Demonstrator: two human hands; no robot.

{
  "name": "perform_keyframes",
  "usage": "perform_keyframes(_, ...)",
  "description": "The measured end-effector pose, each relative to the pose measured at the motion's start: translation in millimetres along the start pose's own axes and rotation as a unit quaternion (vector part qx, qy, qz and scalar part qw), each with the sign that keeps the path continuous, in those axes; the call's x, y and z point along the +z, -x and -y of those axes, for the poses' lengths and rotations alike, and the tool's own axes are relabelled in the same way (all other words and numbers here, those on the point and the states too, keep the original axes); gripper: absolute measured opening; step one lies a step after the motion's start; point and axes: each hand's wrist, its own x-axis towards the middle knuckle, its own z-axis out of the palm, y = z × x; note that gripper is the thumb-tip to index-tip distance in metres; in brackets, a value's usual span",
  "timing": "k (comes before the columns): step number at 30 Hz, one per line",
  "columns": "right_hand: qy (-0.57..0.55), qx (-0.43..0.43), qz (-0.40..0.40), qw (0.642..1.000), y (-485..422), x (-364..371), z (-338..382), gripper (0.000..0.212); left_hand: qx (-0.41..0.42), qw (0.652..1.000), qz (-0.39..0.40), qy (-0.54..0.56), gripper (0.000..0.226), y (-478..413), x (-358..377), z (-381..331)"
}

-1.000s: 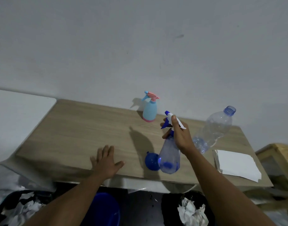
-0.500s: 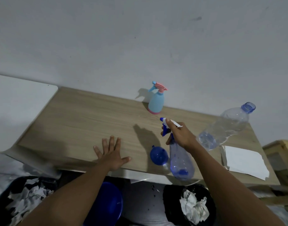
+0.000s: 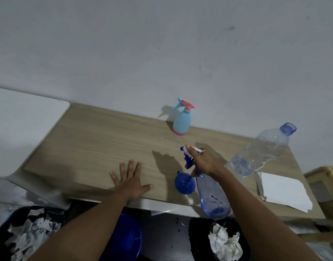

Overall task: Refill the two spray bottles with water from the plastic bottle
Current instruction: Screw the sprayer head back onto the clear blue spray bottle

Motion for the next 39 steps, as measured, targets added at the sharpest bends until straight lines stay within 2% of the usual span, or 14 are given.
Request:
perform_keyframes(4, 0.037, 0.037, -0.012, 0.999, -2.3, 1.9, -5.1, 0.079, 0.0, 1.0, -0.001, -0.002, 0.111, 1.6, -0.5, -1.1)
perform_keyframes(7, 0.053, 0.078, -0.039, 0.995, -3.0, -1.3, -16.6, 0.061, 0.002, 1.0, 0.001, -0.001, 0.112, 1.4, 0.0, -0.7)
perform_keyframes(12, 0.045, 0.107, -0.063, 0.991, 3.0, -13.3, -23.3, 0.052, 0.0, 1.0, 0.005, -0.004, 0.112, 1.1, 0.1, -0.8)
perform_keyframes(15, -0.005, 0.057, -0.114, 0.992, 4.4, -19.8, -12.2, 0.036, 0.0, 1.0, 0.012, -0.004, 0.113, 0.2, -1.5, -1.3)
perform_keyframes(19, -0.06, -0.108, -0.183, 0.975, -7.0, -27.0, 18.5, 0.019, -0.005, 1.0, 0.027, -0.008, 0.114, -1.6, -2.9, -2.3)
perform_keyframes(22, -0.033, -0.198, -0.237, 0.951, -29.9, -31.0, 46.1, 0.02, -0.007, 0.999, 0.033, -0.005, 0.113, -1.7, -4.6, -4.2)
perform_keyframes(24, -0.011, -0.233, -0.24, 0.942, -46.0, -29.9, 64.1, 0.015, -0.006, 0.999, 0.036, -0.004, 0.112, -1.4, -5.4, -4.4)
perform_keyframes(27, -0.007, -0.243, -0.231, 0.942, -72.5, -24.5, 86.6, 0.021, -0.009, 0.999, 0.039, -0.005, 0.111, -3.1, -5.1, -3.4)
perform_keyframes(33, 0.051, -0.215, -0.187, 0.957, -133.1, -10.7, 120.3, 0.012, -0.018, 0.999, 0.038, 0.002, 0.116, -9.4, -4.0, -3.3)
perform_keyframes(39, 0.135, -0.211, -0.184, 0.95, -177.7, 5.1, 137.7, 0.008, -0.025, 0.999, 0.038, 0.004, 0.119, -13.0, -2.0, -3.7)
